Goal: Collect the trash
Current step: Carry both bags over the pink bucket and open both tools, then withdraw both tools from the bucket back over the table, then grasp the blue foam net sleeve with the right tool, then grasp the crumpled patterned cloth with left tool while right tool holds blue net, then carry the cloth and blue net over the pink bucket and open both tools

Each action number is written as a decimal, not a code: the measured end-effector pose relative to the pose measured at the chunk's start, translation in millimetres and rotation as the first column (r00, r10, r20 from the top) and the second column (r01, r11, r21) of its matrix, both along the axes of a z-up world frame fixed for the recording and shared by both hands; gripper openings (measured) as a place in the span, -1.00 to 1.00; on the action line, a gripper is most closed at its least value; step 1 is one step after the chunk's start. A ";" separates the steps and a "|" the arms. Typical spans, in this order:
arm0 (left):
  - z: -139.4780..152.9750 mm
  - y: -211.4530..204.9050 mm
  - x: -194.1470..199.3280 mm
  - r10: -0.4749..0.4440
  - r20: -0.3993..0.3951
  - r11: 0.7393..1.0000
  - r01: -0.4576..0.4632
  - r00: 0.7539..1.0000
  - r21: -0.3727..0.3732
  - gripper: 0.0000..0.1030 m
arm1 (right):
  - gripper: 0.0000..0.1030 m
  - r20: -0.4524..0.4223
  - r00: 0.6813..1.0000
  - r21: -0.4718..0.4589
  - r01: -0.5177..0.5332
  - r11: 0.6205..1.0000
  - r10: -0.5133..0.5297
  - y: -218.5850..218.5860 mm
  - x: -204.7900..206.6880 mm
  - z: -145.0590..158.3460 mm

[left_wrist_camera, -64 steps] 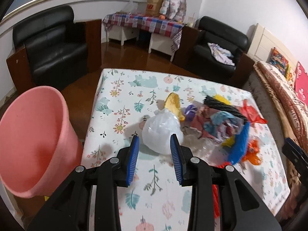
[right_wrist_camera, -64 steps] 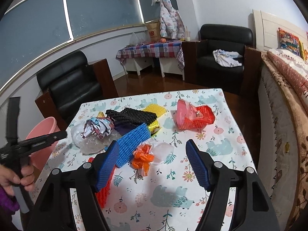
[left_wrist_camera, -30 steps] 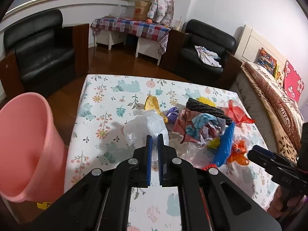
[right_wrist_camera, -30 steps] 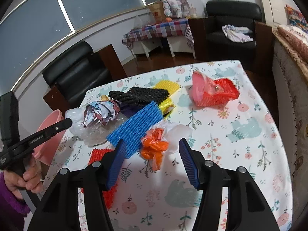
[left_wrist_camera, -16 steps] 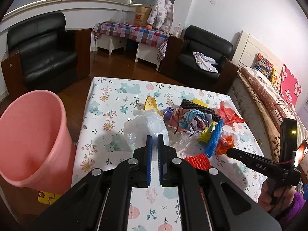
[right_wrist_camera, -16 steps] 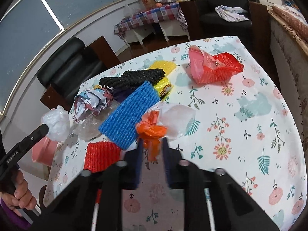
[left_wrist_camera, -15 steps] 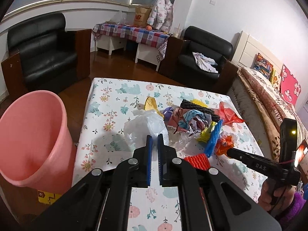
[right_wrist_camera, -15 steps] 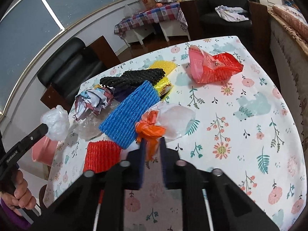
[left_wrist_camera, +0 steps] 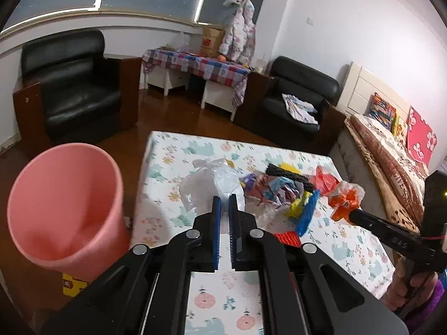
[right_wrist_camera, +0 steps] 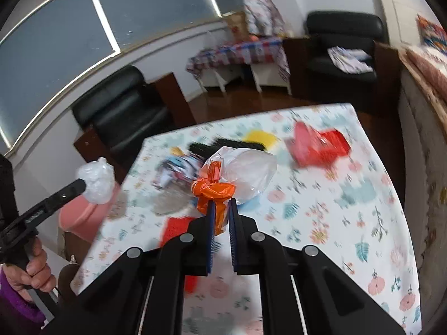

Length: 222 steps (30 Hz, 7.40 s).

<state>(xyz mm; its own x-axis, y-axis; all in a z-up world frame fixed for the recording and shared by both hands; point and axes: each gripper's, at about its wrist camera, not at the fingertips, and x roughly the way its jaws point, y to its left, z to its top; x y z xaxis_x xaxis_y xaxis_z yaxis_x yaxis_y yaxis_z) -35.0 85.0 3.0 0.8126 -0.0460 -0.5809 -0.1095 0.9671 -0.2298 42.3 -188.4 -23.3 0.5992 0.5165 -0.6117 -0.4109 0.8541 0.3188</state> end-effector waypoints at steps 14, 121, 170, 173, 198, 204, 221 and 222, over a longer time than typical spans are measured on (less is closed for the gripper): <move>16.8 73.2 -50.8 0.202 0.061 0.979 -0.203 0.977 0.010 -0.91 | -0.83 0.092 0.949 0.005 -0.305 0.952 0.303 126.9 -14.5 47.2; -45.4 -53.8 37.4 -0.123 -0.203 0.989 0.136 0.971 0.052 -0.34 | -0.37 -0.130 0.985 -0.111 0.103 0.989 -0.117 27.6 49.6 -63.0; -16.2 -105.5 42.2 -0.160 -0.131 0.985 0.167 0.979 0.051 -0.98 | -0.86 -0.063 0.996 0.139 -0.046 0.989 0.055 -33.9 21.8 -61.9; -18.1 -108.9 58.2 -0.113 -0.170 0.990 0.125 0.979 0.058 -0.78 | -0.86 -0.059 0.996 0.148 -0.051 0.988 0.061 -34.8 21.6 -61.4; -41.7 -103.9 97.2 -0.056 -0.188 0.993 0.074 0.981 0.090 -0.95 | -0.85 -0.085 0.995 0.160 -0.031 0.987 0.045 -40.2 26.9 -65.7; -21.5 -95.8 71.6 -0.065 -0.138 0.994 0.076 0.988 0.074 -0.96 | -0.85 -0.083 0.996 0.155 -0.016 0.988 0.029 -40.1 27.0 -65.6; 11.9 -46.2 10.4 -0.009 -0.028 0.999 0.010 1.000 0.038 -0.96 | -0.85 -0.034 0.999 0.121 0.001 0.993 0.003 -28.0 14.6 -47.9; 12.4 -40.0 6.2 0.001 -0.023 0.999 -0.001 1.000 0.033 -0.96 | -0.85 -0.022 1.000 0.118 -0.005 0.993 0.007 -25.2 13.8 -43.8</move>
<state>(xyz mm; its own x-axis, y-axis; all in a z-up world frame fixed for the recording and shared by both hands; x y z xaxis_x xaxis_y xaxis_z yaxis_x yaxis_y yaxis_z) -28.8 45.0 15.4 0.7994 -0.0258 -0.6003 -0.1153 0.9739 -0.1953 56.1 -213.6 -67.1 0.5825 0.5896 -0.5595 -0.4075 0.8074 0.4266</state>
